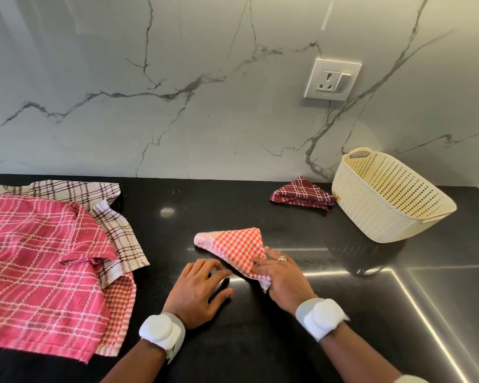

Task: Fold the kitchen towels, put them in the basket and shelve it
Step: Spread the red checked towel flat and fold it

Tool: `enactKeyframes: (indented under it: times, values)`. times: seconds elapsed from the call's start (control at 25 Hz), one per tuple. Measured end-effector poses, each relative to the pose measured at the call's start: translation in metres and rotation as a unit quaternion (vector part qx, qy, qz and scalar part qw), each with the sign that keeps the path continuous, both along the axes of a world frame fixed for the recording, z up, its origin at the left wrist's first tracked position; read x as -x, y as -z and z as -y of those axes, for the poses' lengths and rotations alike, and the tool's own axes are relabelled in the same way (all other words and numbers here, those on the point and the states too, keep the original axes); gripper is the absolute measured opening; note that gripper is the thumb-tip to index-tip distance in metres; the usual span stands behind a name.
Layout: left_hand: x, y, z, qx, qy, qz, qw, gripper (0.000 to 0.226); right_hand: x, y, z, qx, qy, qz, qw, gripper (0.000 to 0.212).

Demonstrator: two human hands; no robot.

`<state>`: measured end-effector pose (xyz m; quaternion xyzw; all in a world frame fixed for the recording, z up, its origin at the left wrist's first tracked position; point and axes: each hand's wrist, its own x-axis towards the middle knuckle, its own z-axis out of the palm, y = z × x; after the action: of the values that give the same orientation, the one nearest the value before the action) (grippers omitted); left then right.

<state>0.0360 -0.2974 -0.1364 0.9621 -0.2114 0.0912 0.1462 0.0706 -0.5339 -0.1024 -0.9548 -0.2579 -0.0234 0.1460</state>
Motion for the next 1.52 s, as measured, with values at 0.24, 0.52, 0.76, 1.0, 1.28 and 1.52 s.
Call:
enactKeyframes:
  times: [0.24,0.52,0.76,1.0,1.28,1.52]
  values:
    - [-0.013,-0.020,0.028,-0.004,-0.015,0.049,0.999,0.048,-0.015,-0.014,0.027,0.048,0.095,0.067,0.992,0.053]
    - [-0.042,0.005,0.047,-0.065,-0.027,-0.100,0.993,0.060,0.015,0.020,0.012,-0.022,0.114,0.076,0.990,0.034]
    - [-0.043,0.004,0.047,-0.094,-0.038,-0.117,0.988,0.061,0.024,0.032,0.024,-0.035,0.146,0.074,0.986,0.029]
    - [-0.045,-0.003,0.052,-0.124,-0.045,-0.157,0.979,0.065,0.017,0.010,0.012,-0.090,0.217,0.099,0.967,0.042]
    - [-0.046,-0.007,0.050,-0.134,-0.053,-0.157,0.977,0.067,-0.014,0.028,-0.029,-0.003,0.055,-0.050,0.997,0.064]
    - [-0.046,-0.001,0.050,-0.112,-0.058,-0.152,0.980,0.067,-0.008,0.039,-0.020,0.037,0.153,-0.058,0.986,0.085]
